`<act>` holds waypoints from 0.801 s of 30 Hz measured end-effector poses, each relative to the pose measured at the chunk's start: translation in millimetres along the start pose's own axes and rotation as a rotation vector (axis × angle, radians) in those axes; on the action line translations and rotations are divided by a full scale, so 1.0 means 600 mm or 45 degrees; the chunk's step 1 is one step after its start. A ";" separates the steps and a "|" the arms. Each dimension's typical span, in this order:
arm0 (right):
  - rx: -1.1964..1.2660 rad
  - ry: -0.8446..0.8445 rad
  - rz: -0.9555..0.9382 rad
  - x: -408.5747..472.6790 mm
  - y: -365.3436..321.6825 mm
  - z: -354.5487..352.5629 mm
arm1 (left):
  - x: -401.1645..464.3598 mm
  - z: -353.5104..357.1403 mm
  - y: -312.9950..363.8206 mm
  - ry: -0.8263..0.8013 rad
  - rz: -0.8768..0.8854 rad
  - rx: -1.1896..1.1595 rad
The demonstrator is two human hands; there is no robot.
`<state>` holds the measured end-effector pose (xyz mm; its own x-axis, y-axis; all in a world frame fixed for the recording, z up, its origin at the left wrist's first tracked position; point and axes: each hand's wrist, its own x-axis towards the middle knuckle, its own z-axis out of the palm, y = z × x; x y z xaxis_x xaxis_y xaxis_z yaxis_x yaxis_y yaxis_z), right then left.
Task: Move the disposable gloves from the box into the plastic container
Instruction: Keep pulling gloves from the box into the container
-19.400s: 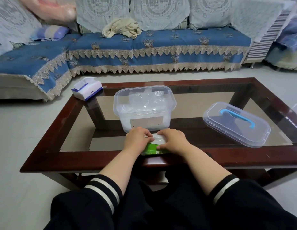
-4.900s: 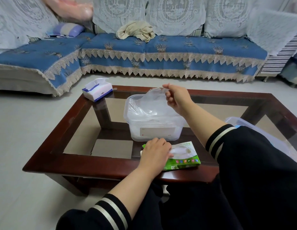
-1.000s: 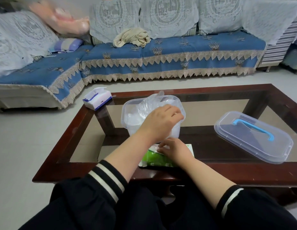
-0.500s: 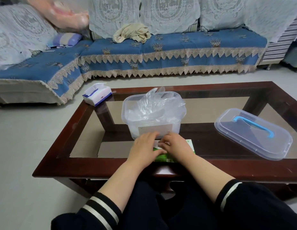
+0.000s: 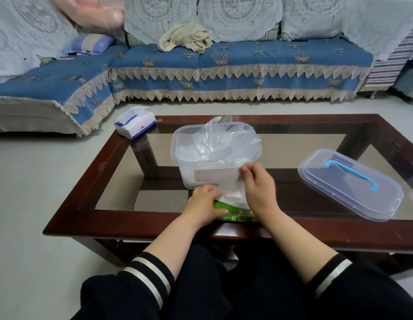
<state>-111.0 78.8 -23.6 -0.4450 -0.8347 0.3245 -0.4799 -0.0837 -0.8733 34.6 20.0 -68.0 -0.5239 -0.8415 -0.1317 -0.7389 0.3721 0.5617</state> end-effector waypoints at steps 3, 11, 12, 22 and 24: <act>0.288 0.175 -0.017 0.012 -0.053 -0.024 | 0.000 0.003 -0.002 0.007 0.019 0.019; 0.385 0.359 -0.456 0.168 -0.186 -0.096 | 0.001 0.006 -0.001 0.019 0.030 0.076; 0.368 0.403 -0.566 0.187 -0.202 -0.096 | 0.002 0.005 -0.002 0.020 0.030 0.079; -0.599 -0.462 -0.599 0.224 -0.098 0.071 | -0.001 0.006 -0.003 0.013 0.053 0.061; -0.717 -0.748 -0.432 0.228 -0.063 0.093 | -0.001 0.007 -0.005 0.016 0.048 0.063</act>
<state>-111.4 -62.6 33.5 0.1753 -0.9715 0.1594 -0.8859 -0.2263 -0.4049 35.1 20.9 -72.7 -0.5467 -0.8312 -0.1010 -0.7388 0.4222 0.5252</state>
